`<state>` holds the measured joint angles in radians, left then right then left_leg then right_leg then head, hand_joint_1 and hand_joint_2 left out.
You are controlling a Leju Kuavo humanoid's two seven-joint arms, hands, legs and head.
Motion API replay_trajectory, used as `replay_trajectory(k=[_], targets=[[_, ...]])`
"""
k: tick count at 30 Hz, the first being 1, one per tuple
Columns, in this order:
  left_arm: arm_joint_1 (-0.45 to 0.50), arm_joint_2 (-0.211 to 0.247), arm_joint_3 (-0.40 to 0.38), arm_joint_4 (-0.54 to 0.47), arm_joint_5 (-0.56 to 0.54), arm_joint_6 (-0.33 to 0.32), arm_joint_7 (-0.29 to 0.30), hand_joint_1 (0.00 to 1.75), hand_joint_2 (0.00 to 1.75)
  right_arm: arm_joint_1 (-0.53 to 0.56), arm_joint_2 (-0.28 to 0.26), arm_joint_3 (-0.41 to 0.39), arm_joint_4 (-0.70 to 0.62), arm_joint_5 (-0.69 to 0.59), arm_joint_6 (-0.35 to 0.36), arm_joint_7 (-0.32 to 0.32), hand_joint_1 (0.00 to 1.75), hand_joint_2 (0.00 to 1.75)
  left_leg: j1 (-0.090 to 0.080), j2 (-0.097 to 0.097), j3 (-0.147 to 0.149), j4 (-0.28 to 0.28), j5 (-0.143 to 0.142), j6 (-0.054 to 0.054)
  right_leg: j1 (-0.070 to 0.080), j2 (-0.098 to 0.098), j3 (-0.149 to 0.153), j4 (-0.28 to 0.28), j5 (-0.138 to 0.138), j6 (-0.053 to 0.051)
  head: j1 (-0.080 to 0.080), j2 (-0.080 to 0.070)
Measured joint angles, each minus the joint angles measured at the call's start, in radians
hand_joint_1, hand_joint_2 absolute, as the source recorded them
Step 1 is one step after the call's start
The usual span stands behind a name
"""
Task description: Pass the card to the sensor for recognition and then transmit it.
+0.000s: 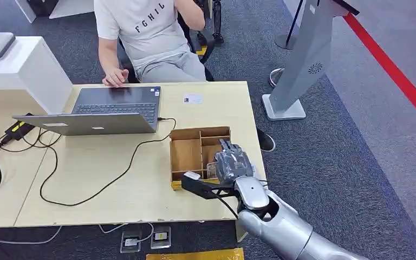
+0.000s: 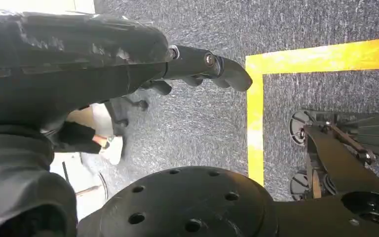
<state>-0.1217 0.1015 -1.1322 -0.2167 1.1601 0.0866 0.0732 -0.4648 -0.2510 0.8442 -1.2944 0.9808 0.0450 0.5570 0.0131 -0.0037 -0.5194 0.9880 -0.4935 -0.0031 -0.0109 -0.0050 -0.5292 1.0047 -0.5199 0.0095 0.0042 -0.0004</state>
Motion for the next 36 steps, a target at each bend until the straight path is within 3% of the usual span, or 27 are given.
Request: replay_trajectory(k=[36], targets=[[0.000,0.001,0.000,0.000,-0.020,-0.003,-0.008,0.00,0.00,-0.074,-0.018,-0.015,-0.068,0.031,-0.071,0.007,1.75,1.75,0.000,0.000,0.000,0.000,0.000,0.000,0.000,0.000,0.000,0.000,0.000,0.000,0.000,0.000]])
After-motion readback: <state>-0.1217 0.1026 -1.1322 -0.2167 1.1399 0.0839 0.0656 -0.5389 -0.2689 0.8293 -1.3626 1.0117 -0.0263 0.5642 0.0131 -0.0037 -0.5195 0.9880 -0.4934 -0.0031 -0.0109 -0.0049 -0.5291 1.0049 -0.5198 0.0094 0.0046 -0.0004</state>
